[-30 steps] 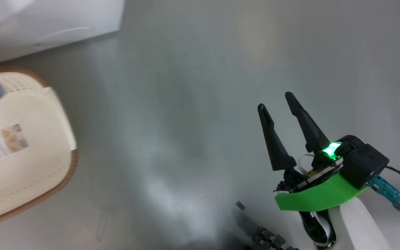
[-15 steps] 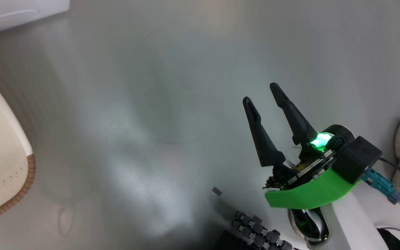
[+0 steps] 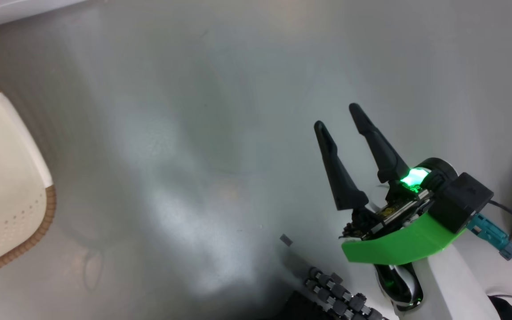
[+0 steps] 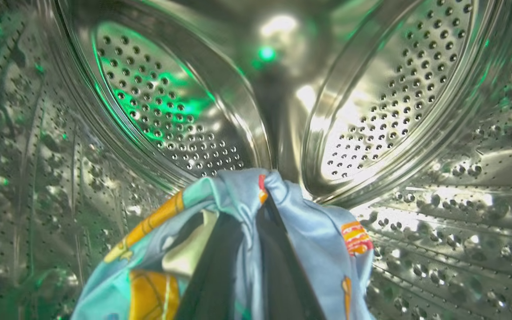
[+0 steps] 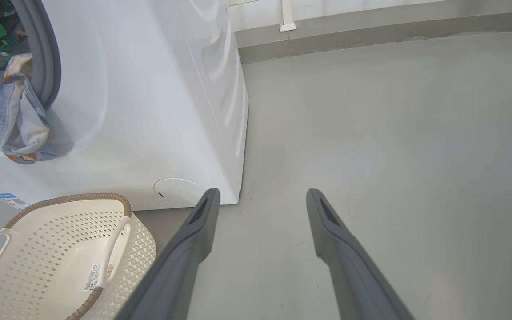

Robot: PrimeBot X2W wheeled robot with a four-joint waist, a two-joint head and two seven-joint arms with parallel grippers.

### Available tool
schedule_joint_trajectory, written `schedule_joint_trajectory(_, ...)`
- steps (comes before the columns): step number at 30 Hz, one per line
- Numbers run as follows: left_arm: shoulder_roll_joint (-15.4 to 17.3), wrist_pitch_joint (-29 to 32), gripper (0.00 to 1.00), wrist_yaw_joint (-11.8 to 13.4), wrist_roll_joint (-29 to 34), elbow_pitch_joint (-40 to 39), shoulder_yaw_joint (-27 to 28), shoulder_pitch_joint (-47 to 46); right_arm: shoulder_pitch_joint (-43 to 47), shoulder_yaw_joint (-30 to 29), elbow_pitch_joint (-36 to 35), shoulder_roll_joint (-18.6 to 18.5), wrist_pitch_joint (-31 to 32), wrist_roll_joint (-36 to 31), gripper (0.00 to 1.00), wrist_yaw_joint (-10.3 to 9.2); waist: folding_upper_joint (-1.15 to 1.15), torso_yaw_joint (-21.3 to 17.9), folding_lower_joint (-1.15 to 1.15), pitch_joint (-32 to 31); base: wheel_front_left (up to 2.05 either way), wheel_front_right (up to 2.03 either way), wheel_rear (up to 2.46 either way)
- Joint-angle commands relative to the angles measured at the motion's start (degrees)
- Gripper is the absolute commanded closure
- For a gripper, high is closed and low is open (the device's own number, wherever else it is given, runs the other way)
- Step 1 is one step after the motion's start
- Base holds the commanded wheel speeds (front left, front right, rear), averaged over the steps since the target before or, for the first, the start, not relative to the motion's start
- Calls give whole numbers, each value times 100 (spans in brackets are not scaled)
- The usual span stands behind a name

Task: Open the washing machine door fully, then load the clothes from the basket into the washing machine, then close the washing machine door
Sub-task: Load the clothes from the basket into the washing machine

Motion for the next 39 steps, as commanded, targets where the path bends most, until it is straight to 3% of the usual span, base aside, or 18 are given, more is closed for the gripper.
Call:
schedule_joint_trajectory(1,169,28,82,-30,-48,-90,25,110,38,65,-115,-27,-27,-36,0,9,0,78,0,-15,0,0,0)
schedule_joint_trajectory(2,141,8,11,-45,-60,-49,8,143,30,50,-110,-27,-27,-49,0,9,0,116,0,-38,0,0,0)
schedule_joint_trajectory(3,129,-24,0,-65,-38,-22,-36,185,26,35,-104,-27,-27,-59,0,9,0,155,0,-68,0,0,0)
schedule_joint_trajectory(9,-4,-353,0,-120,-85,7,-120,523,30,-83,-33,-27,-27,-173,0,9,0,387,0,-297,0,0,0)
schedule_joint_trajectory(16,-284,-736,0,137,-287,-316,-41,1455,126,-296,58,-27,-27,-409,0,9,0,760,0,-702,0,0,0)
schedule_joint_trajectory(22,-490,-965,0,373,-605,-1067,176,2605,248,-441,147,-27,-27,-602,0,9,0,1012,0,-1081,0,0,0)
schedule_joint_trajectory(32,-809,-1242,0,1270,-736,-3181,495,5271,342,-575,430,-27,-27,-814,0,9,0,1361,0,-1659,0,0,0)
schedule_joint_trajectory(39,-1087,-1289,0,1782,-599,-4423,431,6853,449,-679,553,-27,-27,-973,0,9,0,1595,0,-2014,0,0,0)
